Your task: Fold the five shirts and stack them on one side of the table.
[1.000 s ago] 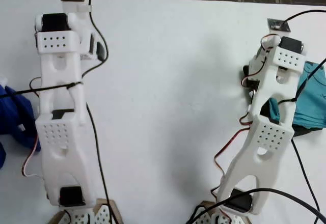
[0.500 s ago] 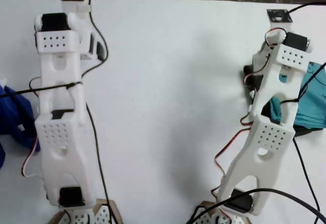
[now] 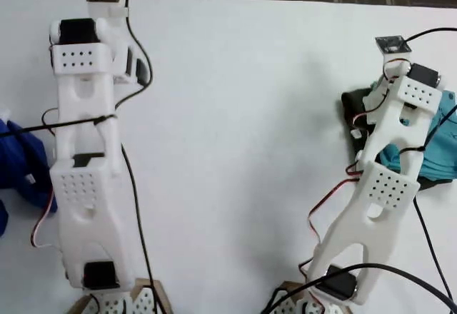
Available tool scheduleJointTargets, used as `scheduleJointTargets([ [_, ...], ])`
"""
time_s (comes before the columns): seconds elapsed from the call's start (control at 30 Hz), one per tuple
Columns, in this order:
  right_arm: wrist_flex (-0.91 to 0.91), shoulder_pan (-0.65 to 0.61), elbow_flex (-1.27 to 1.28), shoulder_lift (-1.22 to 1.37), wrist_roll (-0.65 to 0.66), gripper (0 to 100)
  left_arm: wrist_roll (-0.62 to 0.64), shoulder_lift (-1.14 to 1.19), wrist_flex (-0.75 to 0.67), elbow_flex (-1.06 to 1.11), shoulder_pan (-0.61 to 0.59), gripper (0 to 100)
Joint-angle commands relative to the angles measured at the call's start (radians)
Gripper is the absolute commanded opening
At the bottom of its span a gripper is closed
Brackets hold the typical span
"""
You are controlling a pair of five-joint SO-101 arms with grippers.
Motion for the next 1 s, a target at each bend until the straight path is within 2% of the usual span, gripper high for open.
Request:
scheduleJointTargets([
  [0.0, -0.03, 0.004, -0.031, -0.005, 0.008, 16.1, -0.002, -0.077, 0.012, -0.015, 0.011, 24],
  [0.27, -0.058, 0.01, -0.031, -0.004, 0.008, 1.6, -0.037, -0.078, 0.012, -0.015, 0.012, 24],
  [0.4, -0.045, 0.012, -0.057, -0.007, 0.008, 2.1, -0.037, -0.078, 0.014, -0.015, 0.012, 24],
  [0.67, 0.114, -0.024, -0.219, -0.002, 0.014, 2.1, -0.037, -0.078, 0.014, -0.015, 0.011, 24],
  [0.8, 0.148, -0.065, -0.242, 0.002, 0.095, 2.1, -0.037, -0.08, 0.014, -0.015, 0.011, 24],
  [0.97, 0.159, -0.073, -0.241, 0.004, 0.107, 2.1, -0.038, -0.103, 0.014, -0.015, 0.005, 24],
])
